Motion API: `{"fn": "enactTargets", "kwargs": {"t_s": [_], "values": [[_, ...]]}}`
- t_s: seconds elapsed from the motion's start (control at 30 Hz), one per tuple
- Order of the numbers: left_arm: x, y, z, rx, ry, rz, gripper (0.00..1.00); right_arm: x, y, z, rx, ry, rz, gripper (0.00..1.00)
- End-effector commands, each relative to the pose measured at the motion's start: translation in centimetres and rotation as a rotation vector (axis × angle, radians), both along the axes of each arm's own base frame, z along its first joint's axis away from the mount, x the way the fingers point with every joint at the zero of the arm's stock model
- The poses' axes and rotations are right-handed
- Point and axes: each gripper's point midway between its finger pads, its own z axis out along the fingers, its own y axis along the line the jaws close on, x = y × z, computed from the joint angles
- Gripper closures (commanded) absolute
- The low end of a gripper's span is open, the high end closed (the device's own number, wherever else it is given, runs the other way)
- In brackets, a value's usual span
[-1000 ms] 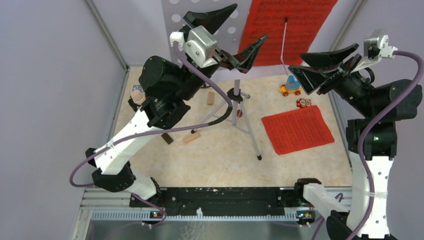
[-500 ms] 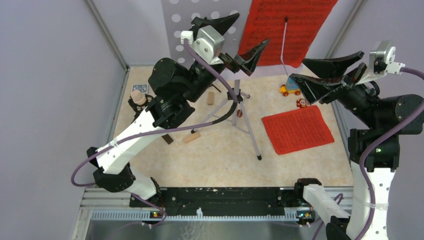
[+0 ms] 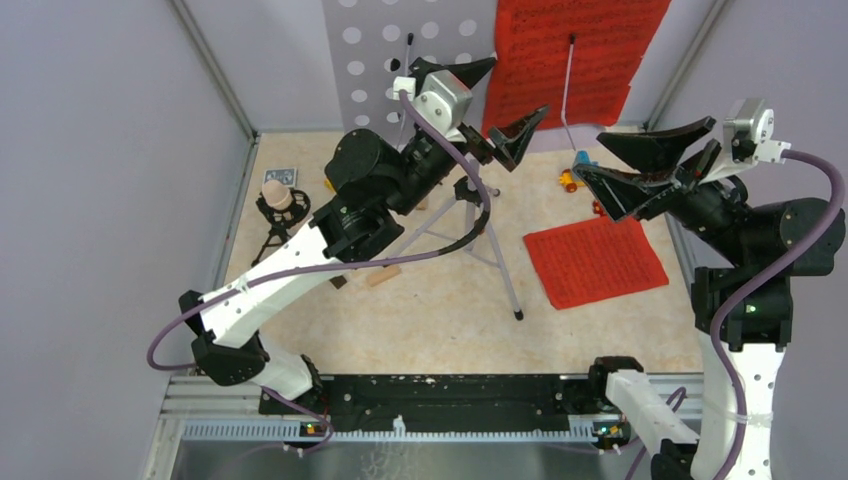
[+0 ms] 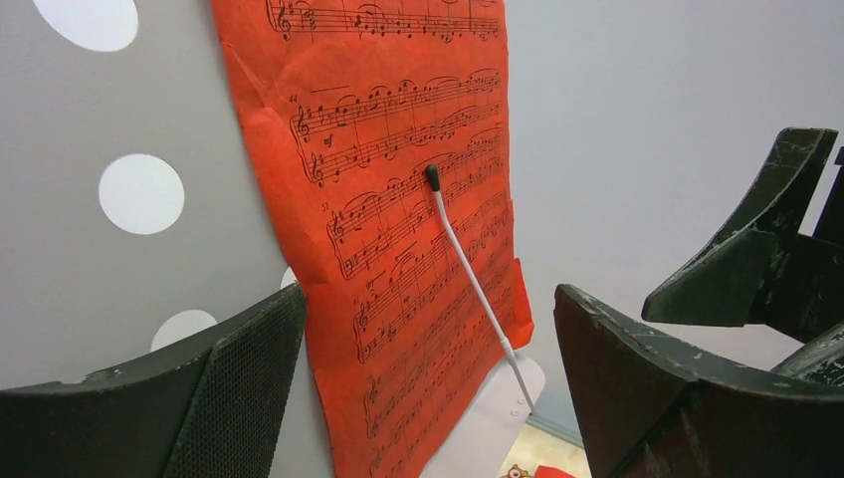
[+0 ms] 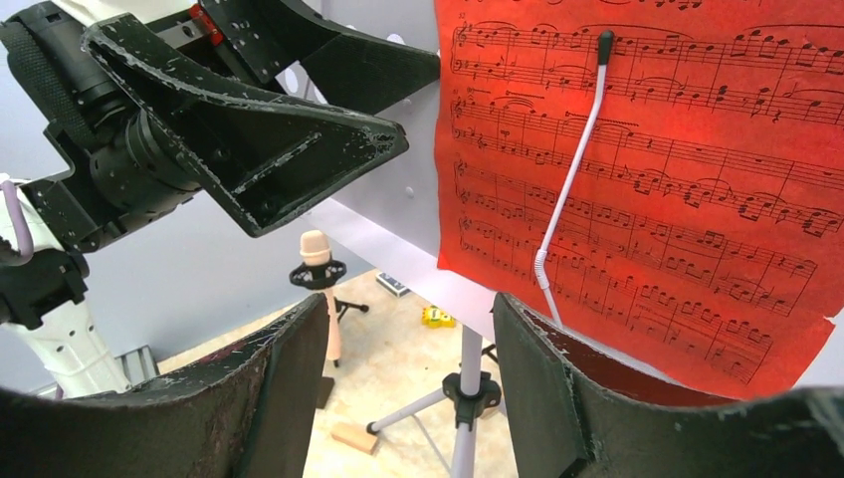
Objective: Pack up the instrument practice props
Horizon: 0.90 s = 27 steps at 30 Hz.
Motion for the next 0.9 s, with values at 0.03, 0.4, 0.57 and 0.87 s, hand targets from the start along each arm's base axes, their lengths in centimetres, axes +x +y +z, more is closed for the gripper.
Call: {"fn": "enactTargets", "kwargs": {"t_s": [0.03,0.4,0.57,0.87], "values": [[-0.6,2.4,1.8,-0.086,-0.001,0.019,0.01,-1.3,0.4,0.4,-0.017,-0.051,0.024,0.38],[-0.9,2.1,0.2,-0.066,0.018,-0.011,0.02,-1.4,0.5,-0.3,-0.019,-0.036,0.034,0.38],[-1.0,1.9,-0.5,-0.056,0.033,-0.02,0.02,-1.4,0.4,-0.5,-0.019,-0.033,0.033,0.38],[-1.5,3.3,-0.9,-0.086,0.031,-0.013,0.01,-1.7,0.3,-0.7,-0.018,-0.04,0.024,0.37]]}}
